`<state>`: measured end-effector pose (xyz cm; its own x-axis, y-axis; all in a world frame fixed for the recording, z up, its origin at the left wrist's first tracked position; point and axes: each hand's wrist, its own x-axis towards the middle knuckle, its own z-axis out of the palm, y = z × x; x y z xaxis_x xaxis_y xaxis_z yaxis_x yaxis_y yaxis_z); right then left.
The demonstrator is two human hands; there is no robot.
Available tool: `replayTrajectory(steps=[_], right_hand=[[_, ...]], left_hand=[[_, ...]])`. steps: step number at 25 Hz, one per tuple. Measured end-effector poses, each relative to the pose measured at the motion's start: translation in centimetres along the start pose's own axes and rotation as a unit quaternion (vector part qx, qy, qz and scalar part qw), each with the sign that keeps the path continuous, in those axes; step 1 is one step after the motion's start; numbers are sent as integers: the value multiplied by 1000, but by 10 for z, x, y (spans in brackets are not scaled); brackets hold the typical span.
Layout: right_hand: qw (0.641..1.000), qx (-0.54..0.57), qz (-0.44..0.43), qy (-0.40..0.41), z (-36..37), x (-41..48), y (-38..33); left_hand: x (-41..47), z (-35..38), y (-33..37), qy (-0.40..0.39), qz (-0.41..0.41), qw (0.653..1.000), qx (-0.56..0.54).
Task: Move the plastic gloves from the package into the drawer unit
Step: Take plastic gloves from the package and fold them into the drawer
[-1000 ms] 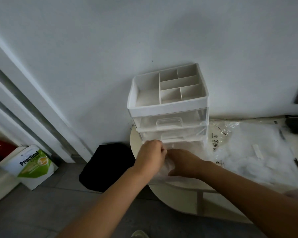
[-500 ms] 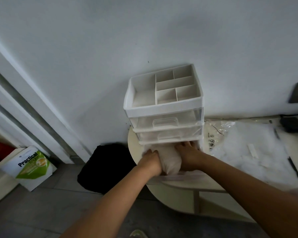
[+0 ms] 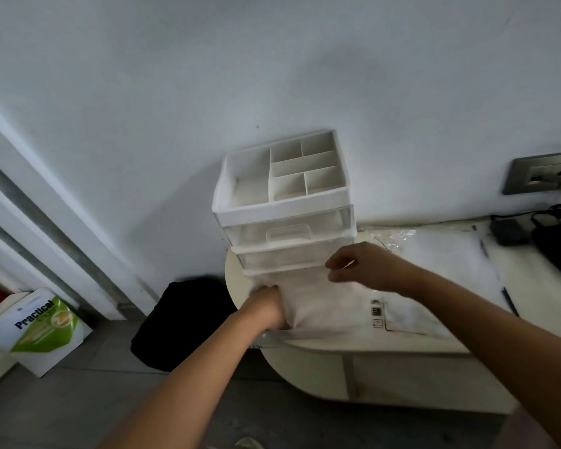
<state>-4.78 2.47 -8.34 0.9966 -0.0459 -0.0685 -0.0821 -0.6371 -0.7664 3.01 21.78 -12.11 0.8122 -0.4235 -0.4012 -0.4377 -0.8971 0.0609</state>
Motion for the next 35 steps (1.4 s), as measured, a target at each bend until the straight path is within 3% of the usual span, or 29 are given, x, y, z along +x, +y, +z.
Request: replayTrajectory(steps=[5,8,10,17,25,31,35], right_hand=[[976,146,112,117,-69,-29,53],[963,53,193,179,-99,-47,92],[945,-5,239,222,-108,-59,115],[929,-21,287,233,-119,-92,154],[939,-21,260,224,-103,-106,172],[939,3,265,218,-96,-88,169],[925,-10,261,276,-94,-81,176]], left_hand=[[-14,-12,1,87,-32,993,-79],[-26,-26,22,217,-6,963,-160],[-37,-31,51,261,46,937,-229],[-28,-3,162,210,196,914,-286],[12,60,205,79,178,977,-87],[10,78,203,157,198,965,-73],[8,81,204,165,193,965,-65]])
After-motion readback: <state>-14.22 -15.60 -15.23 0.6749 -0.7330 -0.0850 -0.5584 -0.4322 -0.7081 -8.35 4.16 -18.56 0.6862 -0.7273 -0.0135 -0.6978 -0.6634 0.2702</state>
